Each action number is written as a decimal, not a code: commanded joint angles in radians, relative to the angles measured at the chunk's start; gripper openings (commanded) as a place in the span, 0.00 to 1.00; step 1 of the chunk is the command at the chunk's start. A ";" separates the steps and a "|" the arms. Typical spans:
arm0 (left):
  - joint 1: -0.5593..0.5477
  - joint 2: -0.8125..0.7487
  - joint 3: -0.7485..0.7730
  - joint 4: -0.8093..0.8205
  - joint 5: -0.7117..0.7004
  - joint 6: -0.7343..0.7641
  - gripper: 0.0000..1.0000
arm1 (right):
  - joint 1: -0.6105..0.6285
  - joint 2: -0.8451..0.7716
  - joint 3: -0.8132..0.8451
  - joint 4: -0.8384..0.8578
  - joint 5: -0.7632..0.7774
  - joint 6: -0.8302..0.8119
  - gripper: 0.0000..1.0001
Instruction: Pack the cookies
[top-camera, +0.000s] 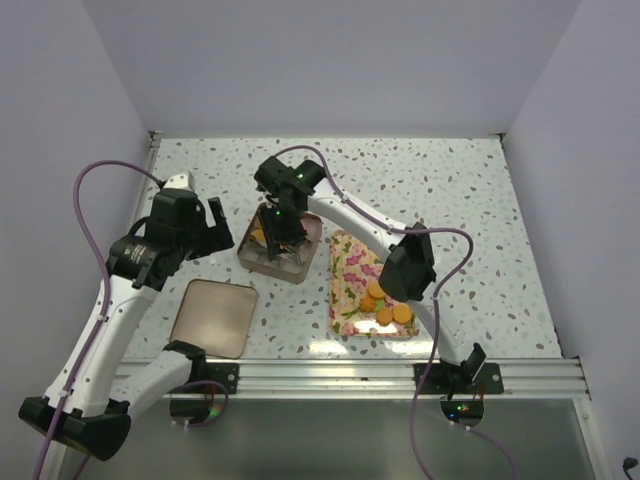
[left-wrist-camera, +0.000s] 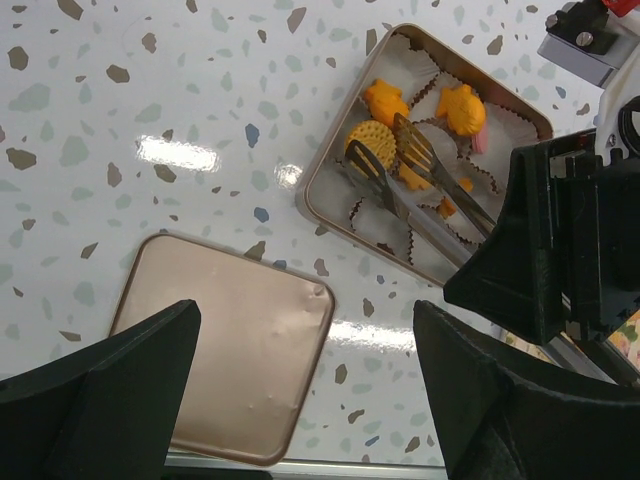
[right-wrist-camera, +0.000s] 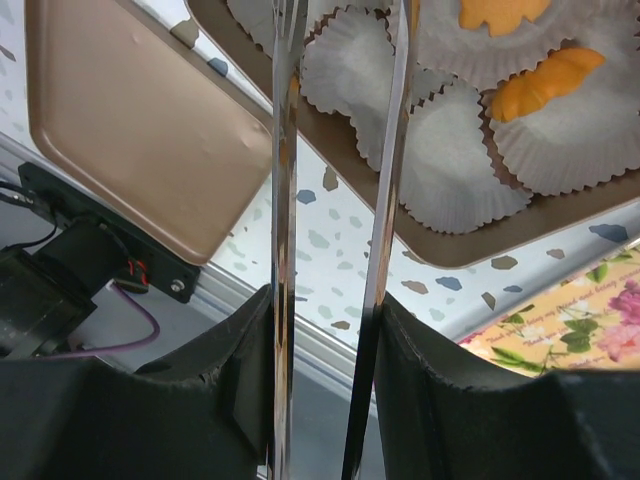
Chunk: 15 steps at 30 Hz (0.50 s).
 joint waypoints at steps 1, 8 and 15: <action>0.006 0.011 0.037 0.001 -0.003 0.038 0.93 | 0.000 0.010 0.013 0.046 -0.020 0.024 0.37; 0.006 0.034 0.066 -0.002 -0.009 0.061 0.93 | -0.021 0.026 0.020 0.078 -0.008 0.048 0.42; 0.006 0.050 0.081 0.006 -0.012 0.069 0.93 | -0.060 0.016 0.029 0.081 -0.011 0.053 0.45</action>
